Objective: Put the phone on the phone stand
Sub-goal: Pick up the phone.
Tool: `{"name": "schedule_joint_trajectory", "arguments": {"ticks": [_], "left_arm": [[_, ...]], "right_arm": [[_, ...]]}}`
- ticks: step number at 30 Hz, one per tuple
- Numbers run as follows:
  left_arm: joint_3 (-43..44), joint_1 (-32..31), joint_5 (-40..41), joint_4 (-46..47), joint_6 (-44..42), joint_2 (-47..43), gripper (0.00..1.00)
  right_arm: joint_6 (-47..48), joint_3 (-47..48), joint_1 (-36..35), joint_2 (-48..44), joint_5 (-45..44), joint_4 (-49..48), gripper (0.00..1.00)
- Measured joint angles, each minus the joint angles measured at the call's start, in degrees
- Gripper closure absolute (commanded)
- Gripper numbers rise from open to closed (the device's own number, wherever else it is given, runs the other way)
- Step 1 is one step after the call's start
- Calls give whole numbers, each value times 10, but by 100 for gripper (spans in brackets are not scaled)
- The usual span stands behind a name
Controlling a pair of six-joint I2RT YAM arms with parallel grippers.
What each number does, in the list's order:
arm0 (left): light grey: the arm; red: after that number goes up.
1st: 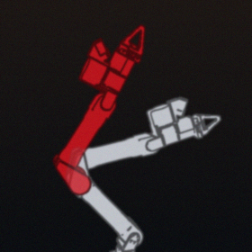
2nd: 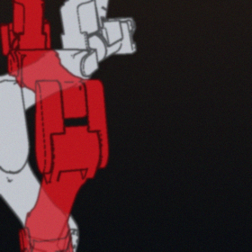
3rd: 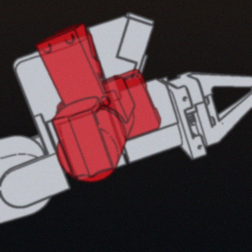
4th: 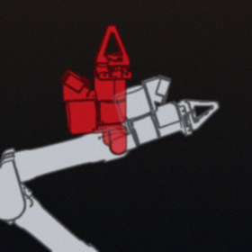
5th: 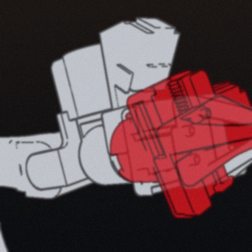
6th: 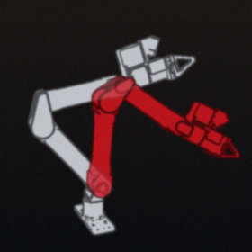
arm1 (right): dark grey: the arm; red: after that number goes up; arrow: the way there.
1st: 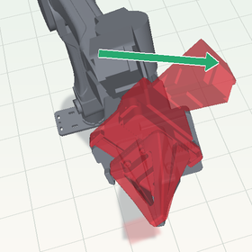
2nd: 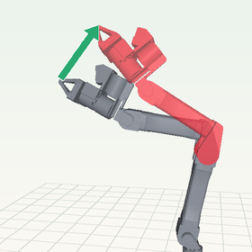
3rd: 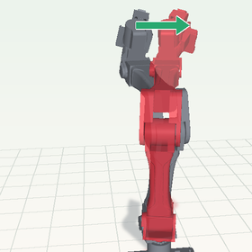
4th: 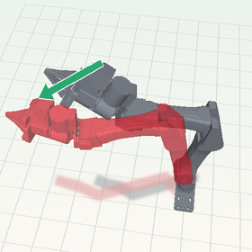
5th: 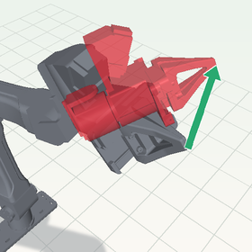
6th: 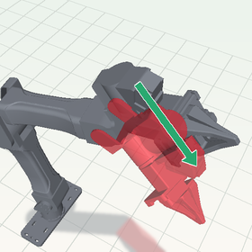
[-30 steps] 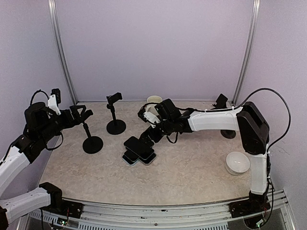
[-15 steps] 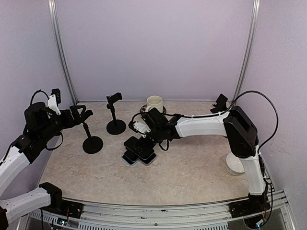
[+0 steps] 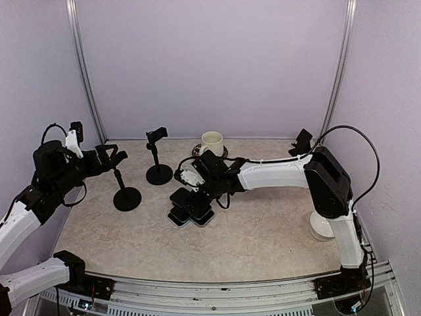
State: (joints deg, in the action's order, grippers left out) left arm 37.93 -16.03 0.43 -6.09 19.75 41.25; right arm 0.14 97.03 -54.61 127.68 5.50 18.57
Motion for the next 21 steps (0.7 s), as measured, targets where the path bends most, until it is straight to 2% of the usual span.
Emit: {"name": "schedule_joint_trajectory", "arguments": {"ticks": [6,13,15,21], "left_arm": [[0,0,0,0,0,-1,1],[0,0,0,0,0,-2,1],[0,0,0,0,0,-3,1],[0,0,0,0,2,-3,1]], "right_arm": [[2,10,-8,8,0,3,0],[6,20,-10,17,-5,4,7],[7,22,-10,19,-5,5,11],[8,37,-10,28,-6,8,31]]}}
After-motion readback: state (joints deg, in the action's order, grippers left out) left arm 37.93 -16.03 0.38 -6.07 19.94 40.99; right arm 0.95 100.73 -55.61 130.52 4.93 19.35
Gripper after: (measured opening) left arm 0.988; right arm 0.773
